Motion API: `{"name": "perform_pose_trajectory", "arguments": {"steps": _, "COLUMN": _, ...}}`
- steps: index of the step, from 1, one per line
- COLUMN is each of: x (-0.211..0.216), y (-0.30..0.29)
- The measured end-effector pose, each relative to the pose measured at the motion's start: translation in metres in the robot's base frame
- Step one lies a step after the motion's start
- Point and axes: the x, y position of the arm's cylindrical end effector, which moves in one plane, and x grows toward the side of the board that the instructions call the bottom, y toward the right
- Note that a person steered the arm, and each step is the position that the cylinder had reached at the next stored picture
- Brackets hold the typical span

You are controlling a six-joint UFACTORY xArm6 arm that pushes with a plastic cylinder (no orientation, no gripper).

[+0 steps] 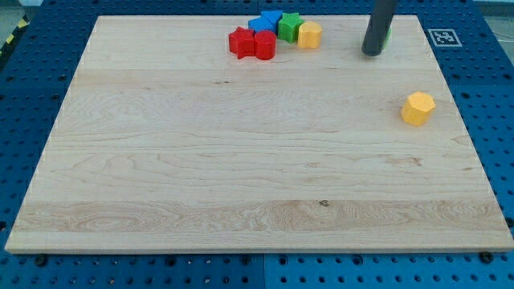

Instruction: Put the yellow heart diagonally bottom right to the red circle

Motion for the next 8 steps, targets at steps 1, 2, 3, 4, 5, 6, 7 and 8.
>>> {"name": "perform_pose_trajectory", "arguments": {"steps": 1, "x": -0.004, "y": -0.016}}
{"name": "perform_pose_trajectory", "arguments": {"steps": 2, "x": -0.007, "y": -0.046}}
{"name": "perform_pose_trajectory", "arguments": {"steps": 3, "x": -0.027, "y": -0.056}}
{"name": "perform_pose_trajectory", "arguments": {"steps": 4, "x": -0.073, "y": -0.056}}
{"name": "perform_pose_trajectory", "arguments": {"steps": 5, "x": -0.093, "y": -0.077}}
{"name": "perform_pose_trajectory", "arguments": {"steps": 6, "x": -0.096, "y": -0.108}}
{"name": "perform_pose_trajectory", "arguments": {"steps": 7, "x": -0.068, "y": -0.112}}
{"name": "perform_pose_trajectory", "arguments": {"steps": 8, "x": -0.013, "y": -0.112}}
